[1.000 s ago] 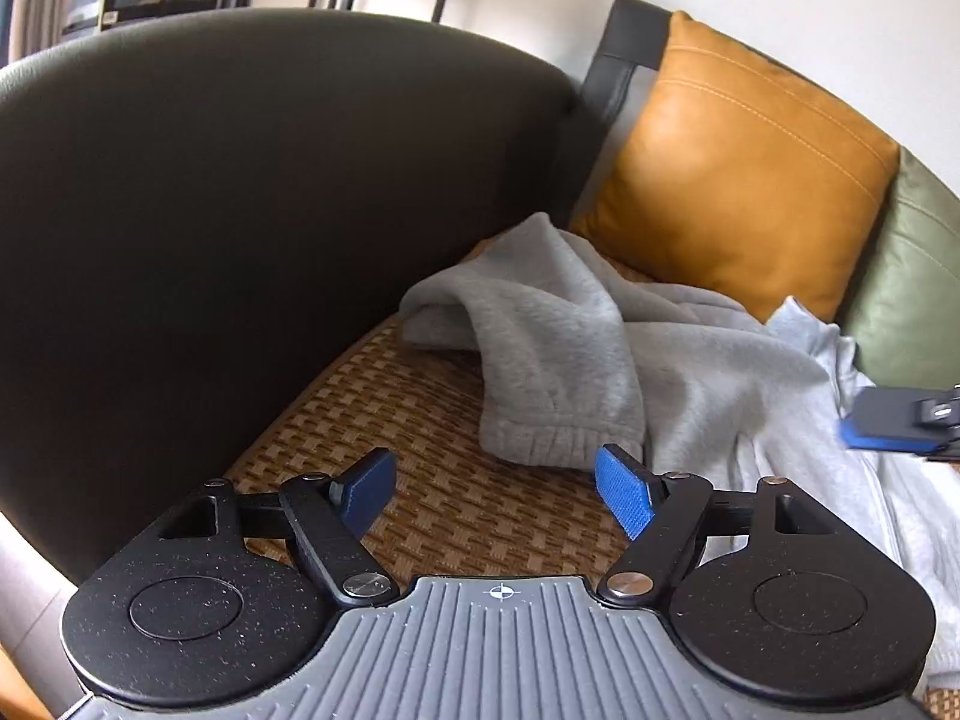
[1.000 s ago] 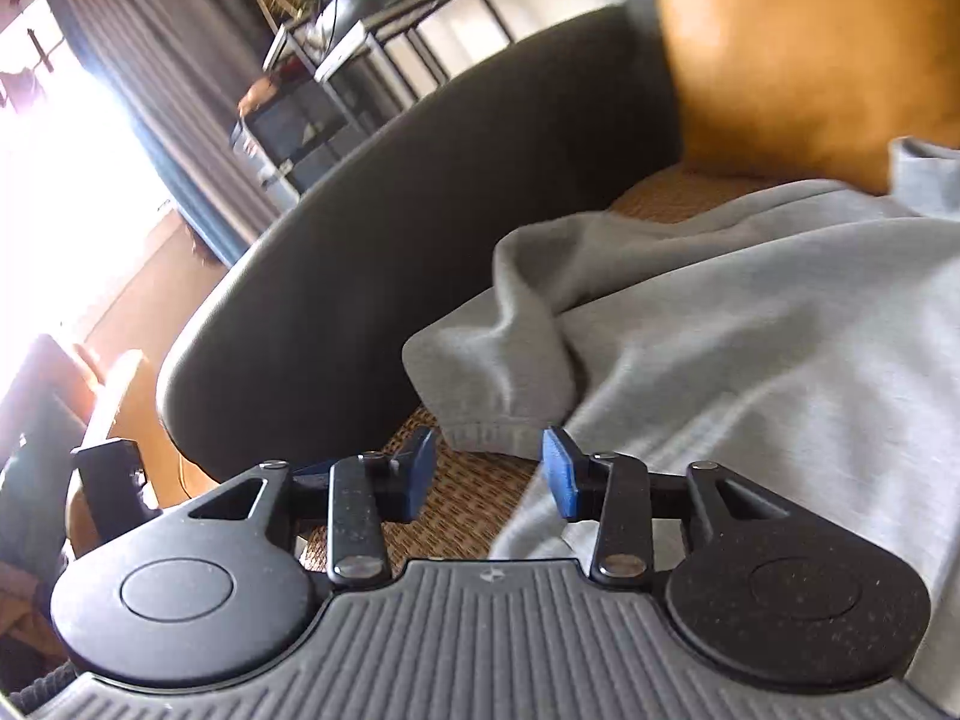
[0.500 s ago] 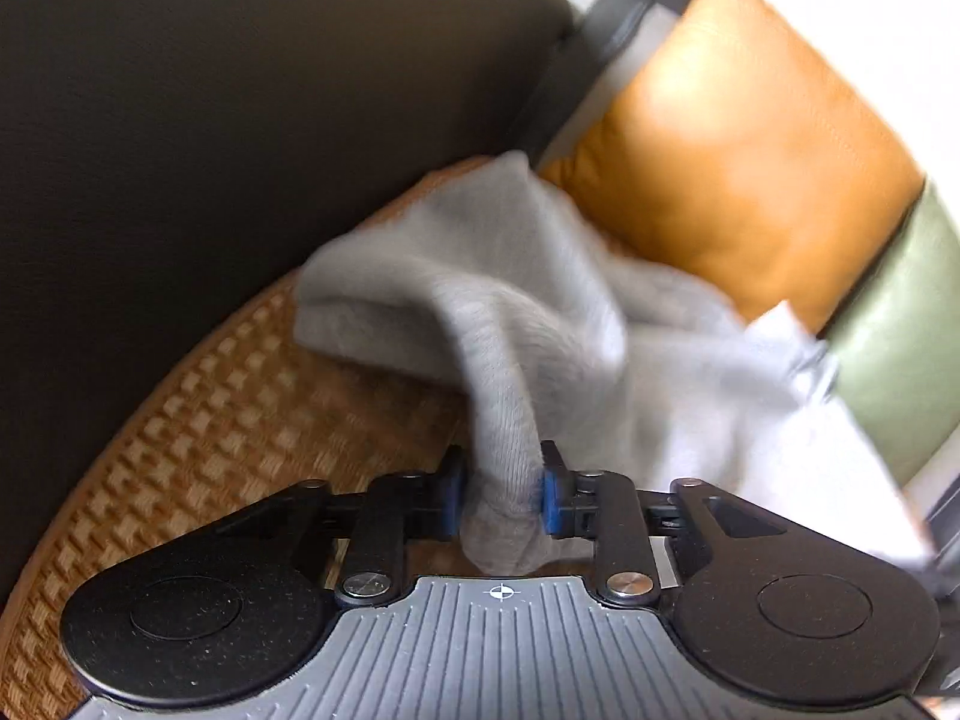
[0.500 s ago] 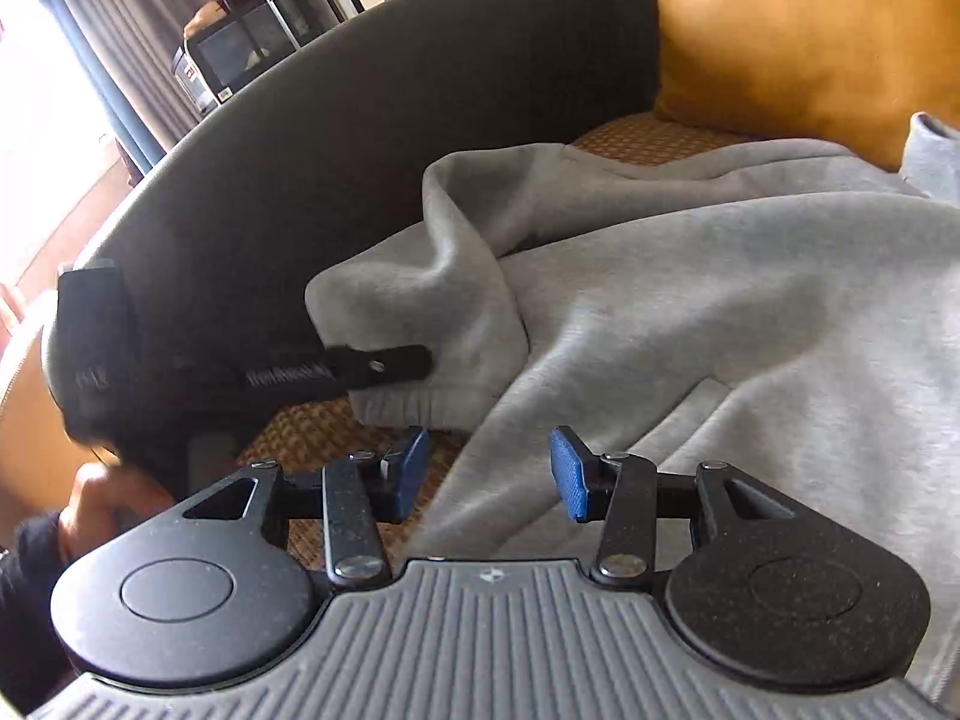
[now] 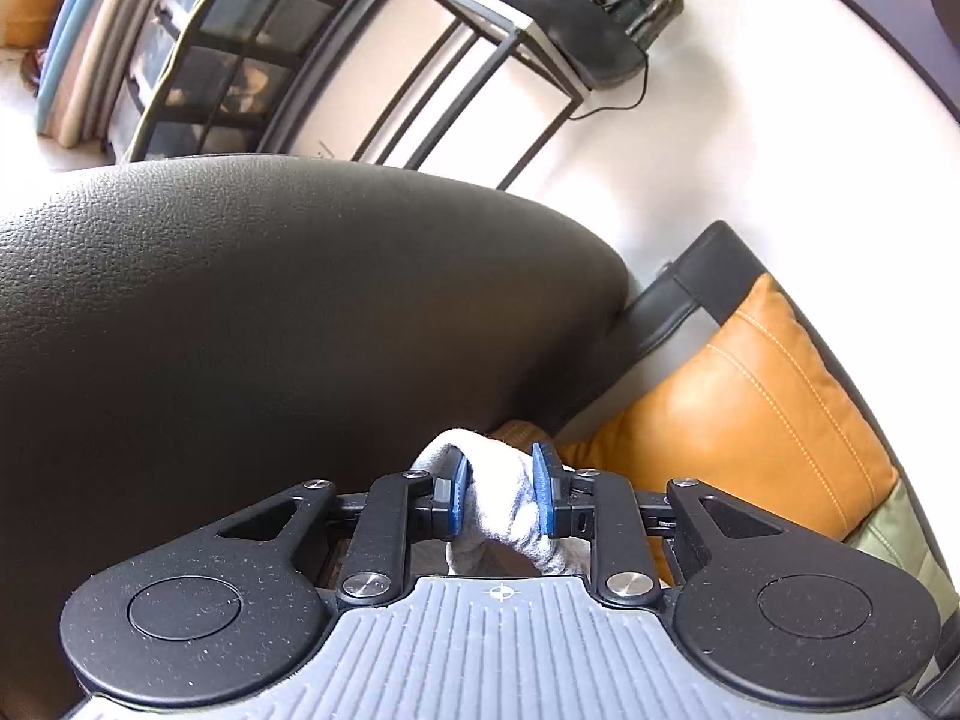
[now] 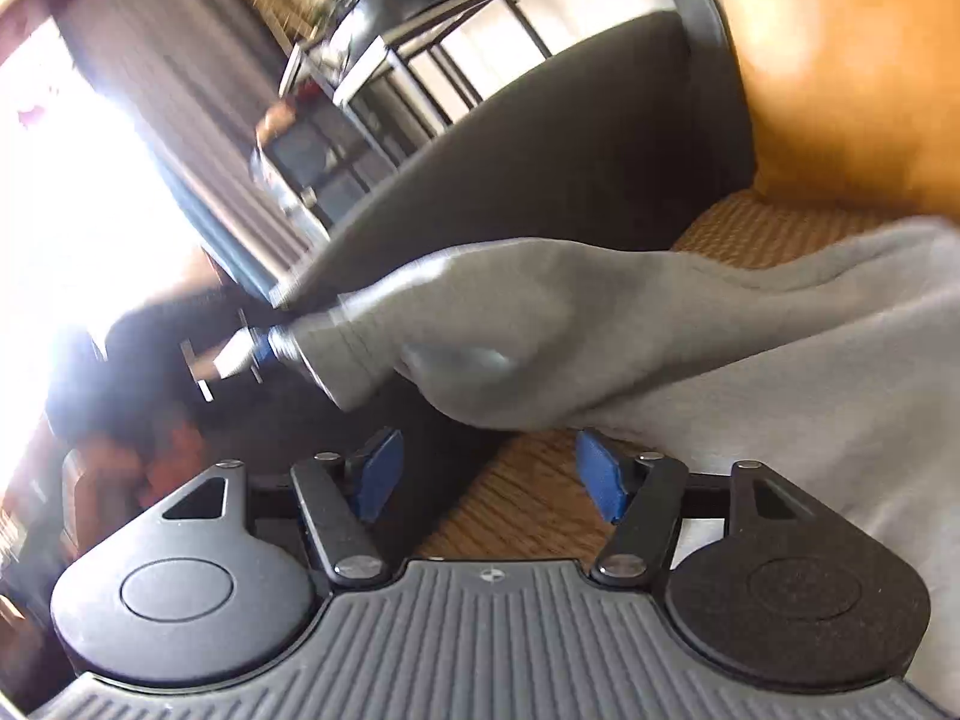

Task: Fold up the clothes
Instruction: 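Grasp the sleeve cuff with the left tool and lift it up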

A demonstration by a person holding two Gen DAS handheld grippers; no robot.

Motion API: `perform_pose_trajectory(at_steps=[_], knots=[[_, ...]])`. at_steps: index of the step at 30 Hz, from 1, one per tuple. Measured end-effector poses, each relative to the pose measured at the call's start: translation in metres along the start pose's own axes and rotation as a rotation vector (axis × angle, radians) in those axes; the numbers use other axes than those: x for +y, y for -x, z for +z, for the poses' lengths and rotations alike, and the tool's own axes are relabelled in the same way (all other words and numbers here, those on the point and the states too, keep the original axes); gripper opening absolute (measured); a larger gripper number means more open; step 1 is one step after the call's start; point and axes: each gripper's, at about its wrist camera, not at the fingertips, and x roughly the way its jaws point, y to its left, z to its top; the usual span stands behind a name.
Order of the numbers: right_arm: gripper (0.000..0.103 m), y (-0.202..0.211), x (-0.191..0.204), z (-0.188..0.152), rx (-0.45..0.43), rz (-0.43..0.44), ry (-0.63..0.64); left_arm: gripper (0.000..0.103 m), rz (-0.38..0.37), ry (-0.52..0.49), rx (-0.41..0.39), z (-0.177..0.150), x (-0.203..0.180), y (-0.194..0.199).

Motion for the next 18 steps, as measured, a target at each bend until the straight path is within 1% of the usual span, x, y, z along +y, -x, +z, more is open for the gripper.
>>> perform_pose_trajectory(at_steps=[3, 6, 8, 9, 10, 11, 12, 13, 14, 15, 16, 17, 18], knots=[[0.073, -0.018, -0.006, 0.008, -0.008, 0.079, -0.226, 0.019, 0.001, -0.015, -0.005, -0.008, 0.000, 0.007], [0.076, -0.038, -0.014, 0.011, -0.003, 0.124, -0.459, 0.019, -0.010, -0.025, -0.002, -0.008, -0.001, 0.010], [0.077, -0.049, -0.017, 0.011, 0.001, 0.120, -0.535, 0.019, -0.019, -0.035, 0.001, -0.005, 0.000, 0.014], [0.077, -0.055, -0.015, 0.013, 0.015, 0.115, -0.536, 0.019, -0.026, -0.033, 0.006, -0.006, 0.000, 0.015], [0.074, -0.061, -0.013, 0.016, 0.037, 0.109, -0.520, 0.019, -0.031, -0.033, 0.009, -0.007, 0.001, 0.017], [0.051, -0.067, -0.010, 0.019, 0.059, 0.103, -0.505, 0.023, -0.025, -0.043, 0.008, -0.007, 0.001, 0.019], [0.031, -0.072, -0.008, 0.022, 0.081, 0.097, -0.489, 0.031, -0.012, -0.060, 0.001, -0.008, 0.001, 0.022], [0.012, -0.076, 0.000, 0.028, 0.099, 0.093, -0.451, 0.042, 0.001, -0.071, -0.014, -0.010, 0.003, 0.027], [0.012, -0.076, 0.012, 0.041, 0.101, 0.083, -0.388, 0.051, 0.013, -0.069, -0.042, -0.013, 0.007, 0.035], [0.011, -0.075, 0.025, 0.056, 0.095, 0.069, -0.320, 0.057, 0.016, -0.056, -0.075, -0.018, 0.012, 0.043], [0.010, -0.074, 0.038, 0.070, 0.090, 0.056, -0.251, 0.065, 0.017, -0.053, -0.090, -0.023, 0.014, 0.046], [0.008, -0.073, 0.052, 0.085, 0.085, 0.042, -0.182, 0.068, 0.014, -0.066, -0.071, -0.029, 0.011, 0.040], [0.007, -0.072, 0.065, 0.100, 0.079, 0.029, -0.114, 0.068, 0.012, -0.080, -0.052, -0.035, 0.008, 0.033]])
